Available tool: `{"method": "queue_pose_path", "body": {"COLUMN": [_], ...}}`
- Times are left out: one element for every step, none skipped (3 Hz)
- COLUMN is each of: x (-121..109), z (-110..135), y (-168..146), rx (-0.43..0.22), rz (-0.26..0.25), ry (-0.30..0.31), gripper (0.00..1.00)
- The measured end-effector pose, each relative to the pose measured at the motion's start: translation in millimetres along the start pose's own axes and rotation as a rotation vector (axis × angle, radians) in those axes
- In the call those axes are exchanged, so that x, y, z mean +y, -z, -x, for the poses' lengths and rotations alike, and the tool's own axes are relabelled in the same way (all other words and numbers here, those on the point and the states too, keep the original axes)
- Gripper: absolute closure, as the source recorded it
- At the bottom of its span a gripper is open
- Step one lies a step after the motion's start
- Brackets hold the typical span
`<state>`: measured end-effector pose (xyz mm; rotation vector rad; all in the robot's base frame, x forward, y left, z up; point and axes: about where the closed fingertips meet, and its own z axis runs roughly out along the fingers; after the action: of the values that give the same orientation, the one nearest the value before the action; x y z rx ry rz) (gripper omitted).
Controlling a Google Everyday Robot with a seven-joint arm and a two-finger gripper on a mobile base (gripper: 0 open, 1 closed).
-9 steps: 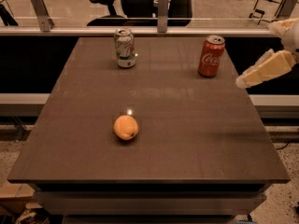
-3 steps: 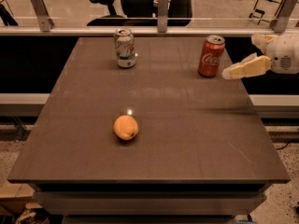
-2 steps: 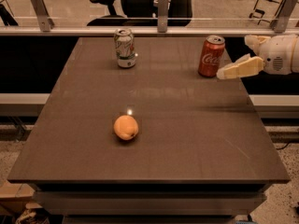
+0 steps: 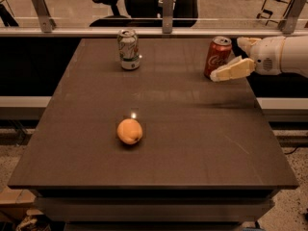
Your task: Move coke can near orange
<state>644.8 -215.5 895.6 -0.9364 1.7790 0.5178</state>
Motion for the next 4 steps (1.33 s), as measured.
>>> {"method": "queue_pose_path", "body": {"x": [0, -3, -10, -13], "z": [0, 7, 12, 14], "y": [0, -10, -17, -24], "rx": [0.0, -0.04, -0.109, -0.182], "rz": [0.0, 0.005, -0.001, 0.008], "ry": [0.0, 0.024, 0.046, 0.054], "gripper": [0.0, 0.0, 0.0, 0.18]}}
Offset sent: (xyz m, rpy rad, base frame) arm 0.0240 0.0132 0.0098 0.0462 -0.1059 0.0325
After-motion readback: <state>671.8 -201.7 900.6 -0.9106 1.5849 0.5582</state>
